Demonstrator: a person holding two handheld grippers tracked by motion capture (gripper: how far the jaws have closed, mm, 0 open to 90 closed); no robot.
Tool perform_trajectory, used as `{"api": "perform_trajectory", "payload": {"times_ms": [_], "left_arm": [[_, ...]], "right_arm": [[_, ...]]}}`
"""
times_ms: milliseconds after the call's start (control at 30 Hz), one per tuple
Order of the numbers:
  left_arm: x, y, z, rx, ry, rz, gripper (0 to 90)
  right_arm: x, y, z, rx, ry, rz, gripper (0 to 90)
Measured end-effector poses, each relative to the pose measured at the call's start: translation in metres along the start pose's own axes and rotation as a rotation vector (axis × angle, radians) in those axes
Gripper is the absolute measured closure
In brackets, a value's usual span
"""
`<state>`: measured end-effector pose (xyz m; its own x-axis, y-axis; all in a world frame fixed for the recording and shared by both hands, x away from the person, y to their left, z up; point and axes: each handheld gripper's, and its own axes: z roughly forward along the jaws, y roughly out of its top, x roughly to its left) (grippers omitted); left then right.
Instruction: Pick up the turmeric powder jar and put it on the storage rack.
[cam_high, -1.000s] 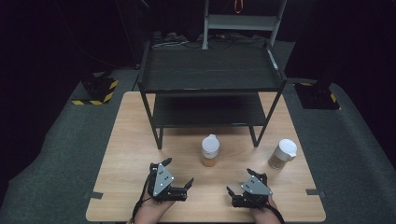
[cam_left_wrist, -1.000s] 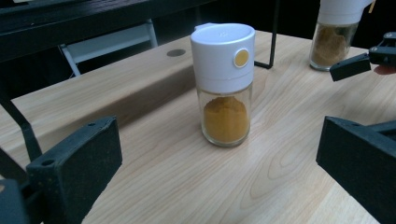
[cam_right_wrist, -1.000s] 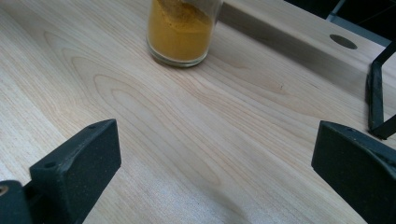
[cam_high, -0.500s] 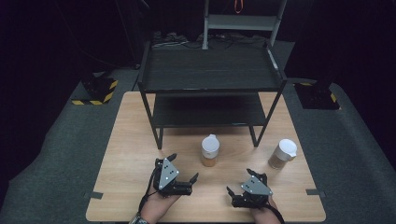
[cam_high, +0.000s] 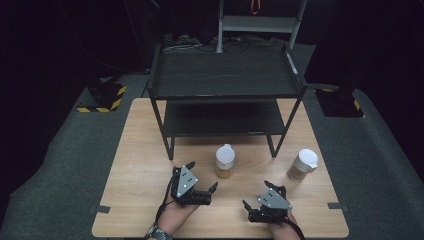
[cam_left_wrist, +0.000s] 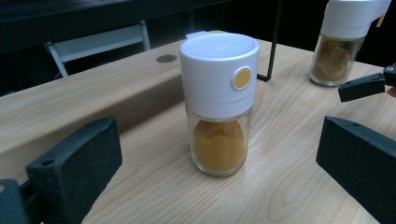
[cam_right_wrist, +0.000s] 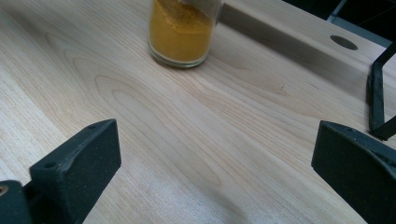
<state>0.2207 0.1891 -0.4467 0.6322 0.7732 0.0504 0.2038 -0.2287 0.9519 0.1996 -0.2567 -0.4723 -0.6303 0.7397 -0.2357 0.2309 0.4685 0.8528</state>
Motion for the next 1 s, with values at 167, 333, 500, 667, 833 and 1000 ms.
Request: {"api": "perform_trajectory", "payload": {"times_ms": [167,333,500,667,833,1000], "left_arm": [[0.001,0.001,0.011,0.003,-0.009,-0.007,0.3],[0.001,0.003,0.019,0.004,-0.015,-0.008,0.3],[0.002,0.002,0.029,0.001,-0.029,-0.039,0.3],[0.003,0.002,0.035,0.000,-0.031,-0.051,0.2],[0.003,0.003,0.042,0.003,-0.035,-0.047,0.3],[0.003,0.002,0.048,-0.001,-0.041,-0.046,0.3]], "right_arm": [[0.000,0.000,0.000,-0.001,0.000,0.002,0.6],[-0.001,0.000,0.000,-0.001,0.004,0.002,0.6],[-0.001,-0.001,0.000,-0.005,0.003,0.002,0.6],[-0.001,-0.001,0.000,-0.005,0.004,0.001,0.6],[-0.001,-0.001,0.000,-0.005,0.004,0.002,0.6],[-0.001,-0.001,0.000,-0.005,0.005,0.000,0.7]]}}
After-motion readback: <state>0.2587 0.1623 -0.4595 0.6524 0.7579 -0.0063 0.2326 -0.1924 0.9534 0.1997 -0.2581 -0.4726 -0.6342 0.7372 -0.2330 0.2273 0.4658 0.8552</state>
